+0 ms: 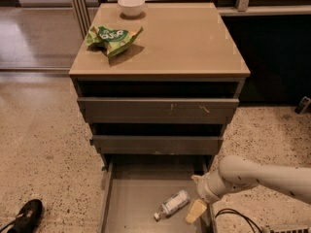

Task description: Pick blue plastic bottle from bottom drawer and place on counter

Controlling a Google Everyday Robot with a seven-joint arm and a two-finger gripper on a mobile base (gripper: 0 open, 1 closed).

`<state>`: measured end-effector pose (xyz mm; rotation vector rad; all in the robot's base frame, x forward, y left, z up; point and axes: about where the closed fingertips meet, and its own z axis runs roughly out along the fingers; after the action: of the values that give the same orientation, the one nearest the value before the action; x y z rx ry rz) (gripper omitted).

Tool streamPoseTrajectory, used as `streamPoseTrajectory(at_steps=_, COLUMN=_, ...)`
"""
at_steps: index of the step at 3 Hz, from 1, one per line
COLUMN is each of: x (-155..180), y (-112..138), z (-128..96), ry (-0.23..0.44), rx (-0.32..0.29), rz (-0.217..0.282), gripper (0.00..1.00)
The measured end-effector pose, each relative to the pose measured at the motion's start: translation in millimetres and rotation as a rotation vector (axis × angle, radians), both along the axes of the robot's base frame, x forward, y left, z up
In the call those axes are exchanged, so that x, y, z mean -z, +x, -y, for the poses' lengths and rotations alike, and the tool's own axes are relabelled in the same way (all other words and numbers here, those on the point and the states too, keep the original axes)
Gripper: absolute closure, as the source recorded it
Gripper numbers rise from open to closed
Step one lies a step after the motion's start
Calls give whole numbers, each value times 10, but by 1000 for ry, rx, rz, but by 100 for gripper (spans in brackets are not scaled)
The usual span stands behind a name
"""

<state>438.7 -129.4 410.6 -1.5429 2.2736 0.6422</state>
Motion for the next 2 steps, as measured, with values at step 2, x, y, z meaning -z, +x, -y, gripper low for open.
streamPoseTrajectory(at_steps=2, x=97, y=271, z=-93, ry=75, rx=-44, rz=69, gripper=0)
